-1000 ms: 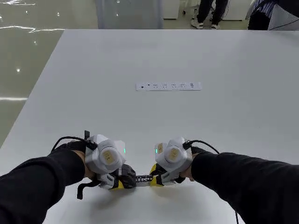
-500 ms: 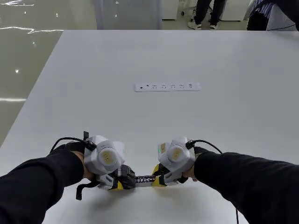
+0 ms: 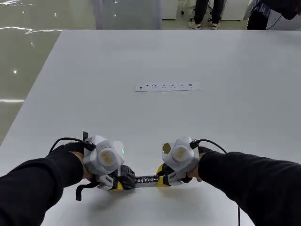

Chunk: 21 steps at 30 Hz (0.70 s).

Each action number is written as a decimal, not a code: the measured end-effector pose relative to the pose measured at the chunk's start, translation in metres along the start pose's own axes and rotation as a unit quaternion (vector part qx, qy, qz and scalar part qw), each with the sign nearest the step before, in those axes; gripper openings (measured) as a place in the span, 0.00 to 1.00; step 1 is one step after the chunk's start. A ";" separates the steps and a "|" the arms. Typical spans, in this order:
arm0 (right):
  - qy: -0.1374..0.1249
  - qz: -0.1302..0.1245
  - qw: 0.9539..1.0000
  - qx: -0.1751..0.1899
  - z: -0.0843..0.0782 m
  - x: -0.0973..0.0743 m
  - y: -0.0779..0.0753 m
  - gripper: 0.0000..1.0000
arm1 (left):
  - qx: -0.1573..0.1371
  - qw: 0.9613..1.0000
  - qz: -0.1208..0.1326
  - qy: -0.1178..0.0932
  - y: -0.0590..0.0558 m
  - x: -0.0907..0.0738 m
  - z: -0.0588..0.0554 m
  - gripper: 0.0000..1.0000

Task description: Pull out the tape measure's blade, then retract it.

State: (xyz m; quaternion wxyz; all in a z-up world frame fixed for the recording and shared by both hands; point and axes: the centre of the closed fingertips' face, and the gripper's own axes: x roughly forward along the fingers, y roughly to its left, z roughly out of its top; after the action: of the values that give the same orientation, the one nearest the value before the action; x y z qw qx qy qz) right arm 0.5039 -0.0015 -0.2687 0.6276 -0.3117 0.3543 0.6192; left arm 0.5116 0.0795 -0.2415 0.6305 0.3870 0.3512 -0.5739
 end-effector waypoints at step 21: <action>0.005 -0.002 1.000 0.003 -0.009 -0.007 -0.002 0.08 | -0.001 1.000 0.001 0.000 0.001 0.000 0.001 0.32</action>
State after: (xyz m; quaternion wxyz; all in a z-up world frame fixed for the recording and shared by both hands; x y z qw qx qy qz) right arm 0.5055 -0.0133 -0.2678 0.6282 -0.3135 0.3588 0.6151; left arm 0.5120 0.0790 -0.2411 0.6311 0.3868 0.3515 -0.5732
